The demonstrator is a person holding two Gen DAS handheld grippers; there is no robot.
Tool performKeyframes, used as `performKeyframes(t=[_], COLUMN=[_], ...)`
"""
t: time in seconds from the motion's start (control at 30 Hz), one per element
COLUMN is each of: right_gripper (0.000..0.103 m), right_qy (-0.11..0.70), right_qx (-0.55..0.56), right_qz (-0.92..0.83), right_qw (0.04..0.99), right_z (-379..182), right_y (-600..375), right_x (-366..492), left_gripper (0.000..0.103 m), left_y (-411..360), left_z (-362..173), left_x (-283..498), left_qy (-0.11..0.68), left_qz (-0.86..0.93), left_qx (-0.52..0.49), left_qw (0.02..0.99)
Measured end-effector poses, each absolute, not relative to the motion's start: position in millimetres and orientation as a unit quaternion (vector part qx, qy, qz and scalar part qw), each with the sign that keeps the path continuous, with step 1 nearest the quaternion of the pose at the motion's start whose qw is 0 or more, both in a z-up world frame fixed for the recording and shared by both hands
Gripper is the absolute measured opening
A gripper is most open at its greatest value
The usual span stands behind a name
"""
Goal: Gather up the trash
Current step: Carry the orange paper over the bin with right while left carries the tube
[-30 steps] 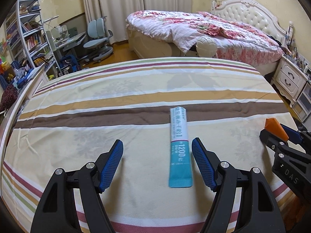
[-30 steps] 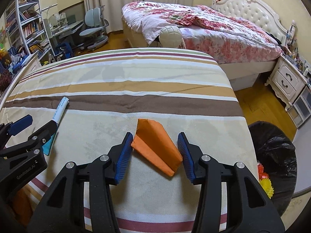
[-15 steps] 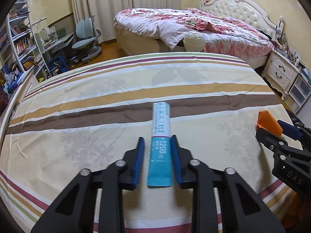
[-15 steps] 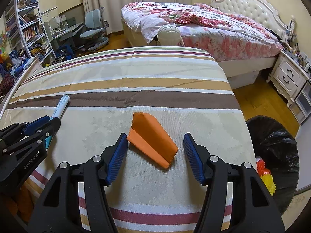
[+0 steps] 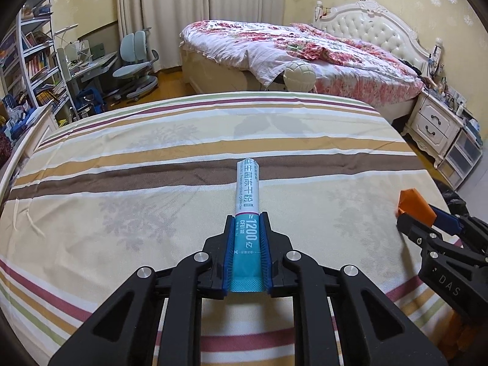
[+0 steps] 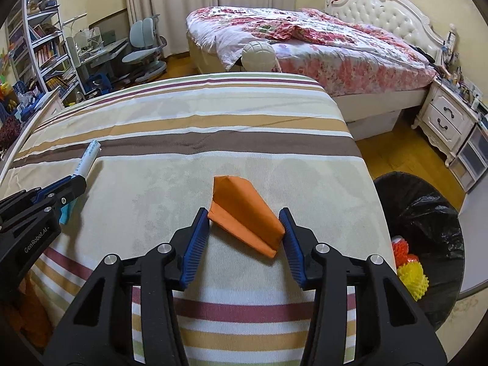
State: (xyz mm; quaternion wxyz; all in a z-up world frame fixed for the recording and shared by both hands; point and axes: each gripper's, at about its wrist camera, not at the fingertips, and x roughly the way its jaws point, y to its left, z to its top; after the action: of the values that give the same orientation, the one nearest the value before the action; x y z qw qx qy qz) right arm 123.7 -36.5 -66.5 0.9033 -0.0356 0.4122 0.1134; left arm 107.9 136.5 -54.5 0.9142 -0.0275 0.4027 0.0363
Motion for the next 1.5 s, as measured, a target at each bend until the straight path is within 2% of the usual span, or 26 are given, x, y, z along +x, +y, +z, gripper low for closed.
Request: performKeyframes(t=[0.93,1.5], right_gripper=[0.046,0.046], right_qy=[0.349,0.310], right_qx=[0.011,0.035], right_qz=[0.007,-0.069], right_qw=[0.937,0.948], right_z=[-32,-28], right_y=[-150,-228], right_x=[52,58], left_gripper=[0.017,0.017], left_y=[32,-65], left_z=[-5,-14], left_x=[60,85], left_qy=[0.300,0.277], left_qz=[-0.068,-0.134], left_qx=[0.012,0.049], left_qw=[0.951,0.950])
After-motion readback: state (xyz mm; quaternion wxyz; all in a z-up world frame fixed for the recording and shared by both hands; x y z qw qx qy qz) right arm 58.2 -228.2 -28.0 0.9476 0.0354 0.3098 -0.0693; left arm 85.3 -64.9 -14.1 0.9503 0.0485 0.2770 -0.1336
